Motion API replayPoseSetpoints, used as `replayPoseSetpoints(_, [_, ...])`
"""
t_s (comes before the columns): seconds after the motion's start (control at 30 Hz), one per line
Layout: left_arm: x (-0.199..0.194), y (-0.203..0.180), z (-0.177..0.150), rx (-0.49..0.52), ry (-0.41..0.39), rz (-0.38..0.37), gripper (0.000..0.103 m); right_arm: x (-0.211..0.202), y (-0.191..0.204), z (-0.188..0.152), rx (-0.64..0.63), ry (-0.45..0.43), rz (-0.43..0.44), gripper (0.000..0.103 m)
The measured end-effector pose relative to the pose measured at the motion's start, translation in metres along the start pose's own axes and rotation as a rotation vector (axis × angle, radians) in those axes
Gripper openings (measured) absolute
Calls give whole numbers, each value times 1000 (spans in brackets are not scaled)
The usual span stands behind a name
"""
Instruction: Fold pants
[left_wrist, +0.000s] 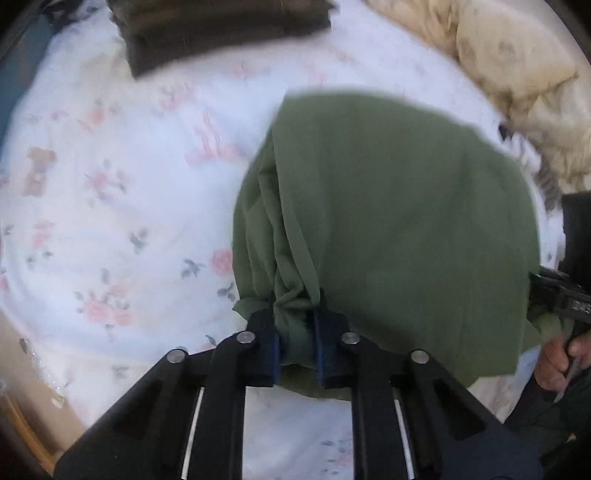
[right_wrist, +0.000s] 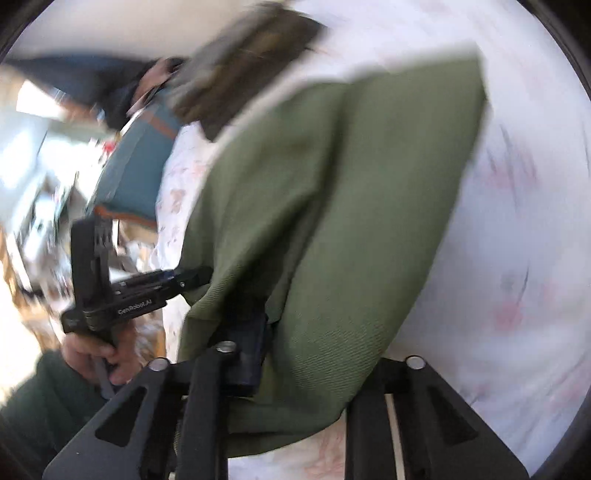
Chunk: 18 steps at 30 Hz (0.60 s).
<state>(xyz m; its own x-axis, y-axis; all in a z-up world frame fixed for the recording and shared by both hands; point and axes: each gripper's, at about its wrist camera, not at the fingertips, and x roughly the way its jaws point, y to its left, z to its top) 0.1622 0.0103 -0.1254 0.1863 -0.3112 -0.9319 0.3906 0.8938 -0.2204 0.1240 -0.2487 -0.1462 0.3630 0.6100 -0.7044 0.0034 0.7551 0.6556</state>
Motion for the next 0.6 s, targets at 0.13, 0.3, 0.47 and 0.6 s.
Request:
replayPoseSetpoints(0.13, [-56,-3,-3,-105,-158,-8,7,-19,19,42,-140,-14,14,15])
replayPoseSetpoints(0.3, [-73,-11,-53,-374,-197,7,7,-26,38,73,-325,37,29,14])
replayPoseSetpoints(0.47, [-27,-47,-97,-389,-71,9,10,8,3,61,-297,260,-183,27])
replayPoseSetpoints(0.6, [-10,-35,-103,-383,23,86,35,-14,-12,30,-252,301,-255,49])
